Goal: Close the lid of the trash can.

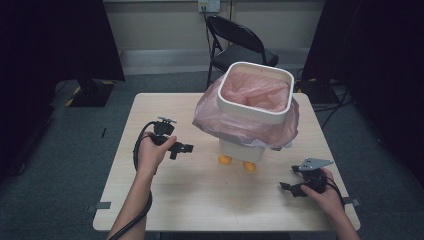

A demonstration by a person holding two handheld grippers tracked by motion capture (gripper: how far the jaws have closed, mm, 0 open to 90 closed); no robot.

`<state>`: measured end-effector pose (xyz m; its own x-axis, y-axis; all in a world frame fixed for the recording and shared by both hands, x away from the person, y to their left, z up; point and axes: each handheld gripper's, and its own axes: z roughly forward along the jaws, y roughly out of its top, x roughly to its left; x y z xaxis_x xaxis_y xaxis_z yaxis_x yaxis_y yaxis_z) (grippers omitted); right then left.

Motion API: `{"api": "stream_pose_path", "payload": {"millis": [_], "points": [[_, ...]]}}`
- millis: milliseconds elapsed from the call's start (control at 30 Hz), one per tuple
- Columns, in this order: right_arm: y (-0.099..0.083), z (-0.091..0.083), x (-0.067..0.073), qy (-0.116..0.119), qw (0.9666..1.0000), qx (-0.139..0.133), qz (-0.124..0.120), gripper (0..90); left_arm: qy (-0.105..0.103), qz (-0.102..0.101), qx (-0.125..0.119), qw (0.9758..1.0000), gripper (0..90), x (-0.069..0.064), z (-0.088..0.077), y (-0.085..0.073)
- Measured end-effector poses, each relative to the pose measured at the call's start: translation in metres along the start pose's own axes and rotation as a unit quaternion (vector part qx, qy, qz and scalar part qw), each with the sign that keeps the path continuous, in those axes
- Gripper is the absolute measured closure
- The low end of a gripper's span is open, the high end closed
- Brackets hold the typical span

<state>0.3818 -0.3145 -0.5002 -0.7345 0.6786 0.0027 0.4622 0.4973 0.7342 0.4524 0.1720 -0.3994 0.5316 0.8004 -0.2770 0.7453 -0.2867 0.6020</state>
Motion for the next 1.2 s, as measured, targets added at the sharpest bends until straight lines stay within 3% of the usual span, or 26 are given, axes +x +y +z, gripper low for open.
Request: {"api": "stream_pose_path", "payload": {"millis": [700, 1200], "points": [[0.000, 0.000, 0.000, 0.000, 1.0000, 0.000, 0.000, 14.0, -0.010, -0.005, 0.016, 0.9998, 17.4, 0.006, 0.033, -0.034], [0.000, 0.000, 0.000, 0.000, 1.0000, 0.000, 0.000, 14.0, 0.009, 0.009, 0.019, 0.9997, 17.4, 0.014, 0.048, -0.059]]}}
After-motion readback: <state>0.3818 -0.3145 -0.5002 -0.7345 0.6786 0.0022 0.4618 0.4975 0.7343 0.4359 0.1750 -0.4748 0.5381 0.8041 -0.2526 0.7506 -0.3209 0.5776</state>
